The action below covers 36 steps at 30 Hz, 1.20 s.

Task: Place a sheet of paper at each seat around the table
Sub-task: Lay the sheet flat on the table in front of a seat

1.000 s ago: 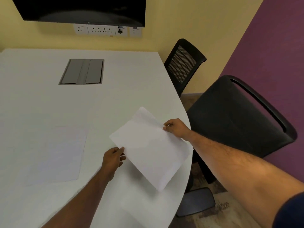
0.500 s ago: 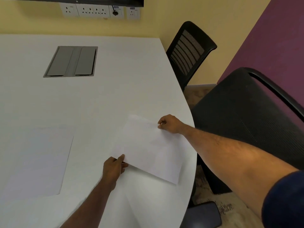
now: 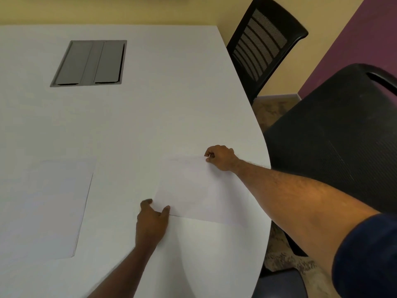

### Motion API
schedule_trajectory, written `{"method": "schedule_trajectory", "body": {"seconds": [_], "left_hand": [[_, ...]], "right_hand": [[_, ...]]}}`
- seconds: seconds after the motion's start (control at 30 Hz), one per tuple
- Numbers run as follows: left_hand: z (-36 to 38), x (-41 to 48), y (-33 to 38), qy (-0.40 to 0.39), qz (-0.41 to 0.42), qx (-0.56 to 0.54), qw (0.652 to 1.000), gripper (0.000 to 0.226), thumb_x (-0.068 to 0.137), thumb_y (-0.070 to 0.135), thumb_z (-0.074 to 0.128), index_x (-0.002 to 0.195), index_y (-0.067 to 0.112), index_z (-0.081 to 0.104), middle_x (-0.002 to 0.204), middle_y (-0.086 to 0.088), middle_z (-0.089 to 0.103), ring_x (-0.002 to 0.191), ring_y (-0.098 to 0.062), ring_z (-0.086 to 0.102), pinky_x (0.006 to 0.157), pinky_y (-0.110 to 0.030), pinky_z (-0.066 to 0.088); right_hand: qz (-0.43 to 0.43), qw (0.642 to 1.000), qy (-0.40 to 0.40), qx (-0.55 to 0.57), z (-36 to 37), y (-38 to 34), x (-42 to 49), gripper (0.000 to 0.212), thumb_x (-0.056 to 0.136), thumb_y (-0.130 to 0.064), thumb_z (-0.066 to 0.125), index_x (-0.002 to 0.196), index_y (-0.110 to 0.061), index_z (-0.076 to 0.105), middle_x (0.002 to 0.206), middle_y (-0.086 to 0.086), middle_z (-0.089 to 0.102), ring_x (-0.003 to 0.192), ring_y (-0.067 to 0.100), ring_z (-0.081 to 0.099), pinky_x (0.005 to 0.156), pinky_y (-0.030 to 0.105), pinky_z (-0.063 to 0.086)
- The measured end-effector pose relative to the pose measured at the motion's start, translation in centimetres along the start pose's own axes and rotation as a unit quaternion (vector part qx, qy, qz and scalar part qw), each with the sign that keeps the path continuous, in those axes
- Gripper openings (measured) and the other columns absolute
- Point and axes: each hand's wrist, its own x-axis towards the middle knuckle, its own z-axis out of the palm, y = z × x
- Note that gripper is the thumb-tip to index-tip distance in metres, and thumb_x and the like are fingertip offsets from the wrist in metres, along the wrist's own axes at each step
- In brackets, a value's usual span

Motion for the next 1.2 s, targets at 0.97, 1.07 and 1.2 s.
{"method": "schedule_trajectory", "body": {"seconds": [0.97,1.07,1.2], "left_hand": [[0.1,2.2,-1.7,-0.054,0.23,0.389,0.89,0.101,0.069,0.081,0.007,0.155,0.028,0.009,0.164,-0.004,-0.008,0.151,-0.026,-0.007,0.119,-0.054,0.007],[0.0,2.4,-1.6,-0.071,0.226,0.394,0.888,0.101,0.069,0.082,0.008,0.155,0.029,0.004,0.164,-0.004,-0.011,0.151,-0.025,-0.009,0.119,-0.054,0.007],[-1.4,2.1,-0.7,-0.079,0.225,0.389,0.89,0.089,0.086,0.075,0.032,0.155,0.029,0.001,0.164,-0.004,-0.009,0.151,-0.024,-0.006,0.119,-0.054,0.014]], "right_hand": [[-0.006,0.994,0.003,-0.11,5.9,5.1,-8.2,0.094,0.087,-0.072,0.04,0.156,-0.021,0.004,0.164,0.008,-0.013,0.151,0.024,-0.013,0.123,0.043,0.0],[-0.006,0.994,0.005,-0.108,5.7,4.9,-8.1,0.094,0.087,-0.072,0.041,0.156,-0.02,0.005,0.164,0.007,-0.013,0.151,0.025,-0.013,0.122,0.044,0.0],[-0.028,0.995,0.023,-0.096,4.9,3.9,-8.5,0.094,0.085,-0.074,0.039,0.156,-0.023,0.008,0.164,0.004,-0.01,0.151,0.024,-0.012,0.123,0.042,-0.001]]}}
